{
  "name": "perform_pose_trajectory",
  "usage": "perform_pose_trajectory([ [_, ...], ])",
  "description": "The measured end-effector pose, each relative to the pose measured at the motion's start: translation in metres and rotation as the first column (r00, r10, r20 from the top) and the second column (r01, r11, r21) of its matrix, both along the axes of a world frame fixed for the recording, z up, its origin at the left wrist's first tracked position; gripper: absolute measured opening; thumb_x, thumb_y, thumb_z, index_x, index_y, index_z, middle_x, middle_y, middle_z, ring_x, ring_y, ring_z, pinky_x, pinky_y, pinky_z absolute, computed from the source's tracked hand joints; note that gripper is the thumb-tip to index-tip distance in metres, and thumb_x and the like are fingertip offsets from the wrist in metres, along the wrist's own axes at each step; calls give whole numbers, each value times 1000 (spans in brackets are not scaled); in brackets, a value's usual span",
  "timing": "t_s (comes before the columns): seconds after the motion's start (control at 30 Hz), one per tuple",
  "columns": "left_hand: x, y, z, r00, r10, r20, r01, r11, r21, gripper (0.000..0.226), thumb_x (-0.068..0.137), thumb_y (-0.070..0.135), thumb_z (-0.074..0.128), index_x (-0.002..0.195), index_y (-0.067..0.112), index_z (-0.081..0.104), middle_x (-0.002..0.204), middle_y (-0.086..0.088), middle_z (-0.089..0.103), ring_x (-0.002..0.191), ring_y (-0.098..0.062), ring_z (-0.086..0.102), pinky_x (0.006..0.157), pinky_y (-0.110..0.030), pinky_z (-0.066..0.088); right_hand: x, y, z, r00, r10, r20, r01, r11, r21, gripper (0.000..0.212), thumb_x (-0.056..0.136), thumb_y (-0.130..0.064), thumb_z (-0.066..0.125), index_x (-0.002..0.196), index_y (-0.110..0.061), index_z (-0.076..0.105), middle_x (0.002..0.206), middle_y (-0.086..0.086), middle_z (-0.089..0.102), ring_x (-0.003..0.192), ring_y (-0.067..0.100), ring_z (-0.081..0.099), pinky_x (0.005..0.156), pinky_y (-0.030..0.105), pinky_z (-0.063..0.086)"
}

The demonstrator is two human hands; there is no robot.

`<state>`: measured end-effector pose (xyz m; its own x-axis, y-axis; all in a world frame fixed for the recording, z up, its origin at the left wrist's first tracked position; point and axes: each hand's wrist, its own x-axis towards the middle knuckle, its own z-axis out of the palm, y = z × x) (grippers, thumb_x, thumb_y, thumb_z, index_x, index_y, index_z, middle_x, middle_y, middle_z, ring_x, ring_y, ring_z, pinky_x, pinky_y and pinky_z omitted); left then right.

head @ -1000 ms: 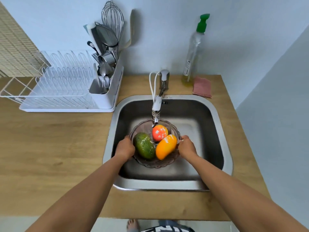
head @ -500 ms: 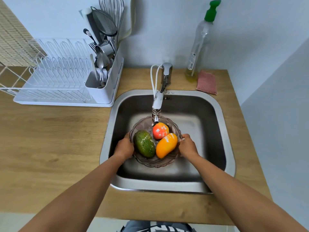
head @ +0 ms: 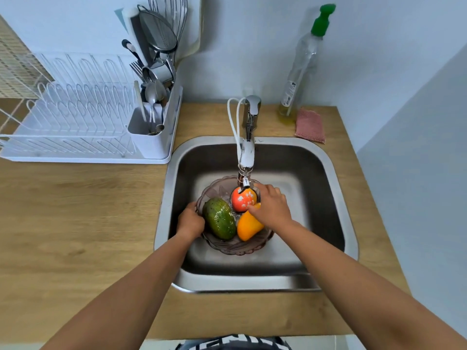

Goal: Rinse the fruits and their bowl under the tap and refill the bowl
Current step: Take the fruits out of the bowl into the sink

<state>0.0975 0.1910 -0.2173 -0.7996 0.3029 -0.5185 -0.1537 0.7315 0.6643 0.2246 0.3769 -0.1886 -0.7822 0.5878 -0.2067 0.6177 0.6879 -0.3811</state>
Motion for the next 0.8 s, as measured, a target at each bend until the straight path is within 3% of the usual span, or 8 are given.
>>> perform_pose_trajectory([
  [0.13,-3,1,-5,999,29,33,-30,999,38,56,84,-8,44,132,17,59,114,-17,70,108,-38,65,92,-47,57,-17,-13,-7,991,62,117,-72,994,79,87,76,-49,73,147,-17,33,144,9,45,130,31,42,105,41,35],
  [0.33,-2,2,-5,999,27,22,-28,999,37,58,85,-12,43,132,17,61,118,-14,70,113,-34,62,98,-35,51,-28,-24,-15,991,16,130,-34,989,142,78,78,-51,72,141,-15,45,144,13,44,130,32,42,110,41,33],
  [0.47,-1,2,-2,999,29,26,-30,999,45,58,85,-13,43,130,17,62,116,-13,70,112,-33,63,95,-32,50,-29,-25,-13,994,2,108,-15,993,121,77,82,-44,72,145,-14,40,146,13,42,132,33,42,111,42,32],
  [0.57,0,2,0,999,28,21,-29,998,50,59,84,-13,43,129,18,64,115,-13,71,112,-33,63,96,-35,52,-30,-21,-9,998,-4,66,-2,995,100,68,82,-44,70,139,-16,46,137,11,46,125,32,46,105,41,37],
  [0.7,-1,2,-2,1000,28,9,-28,998,60,59,84,-13,43,130,18,63,115,-14,71,111,-34,63,95,-37,53,-23,1,6,977,-162,-136,169,985,44,74,75,-40,76,138,-21,42,131,10,45,118,31,49,99,43,39],
  [0.8,0,2,-3,1000,23,4,-23,998,61,57,85,-13,43,130,16,63,116,-15,70,112,-35,62,95,-37,52,-9,36,13,924,-354,-149,354,935,-23,79,75,-38,80,141,-27,37,138,10,36,122,36,47,103,46,41],
])
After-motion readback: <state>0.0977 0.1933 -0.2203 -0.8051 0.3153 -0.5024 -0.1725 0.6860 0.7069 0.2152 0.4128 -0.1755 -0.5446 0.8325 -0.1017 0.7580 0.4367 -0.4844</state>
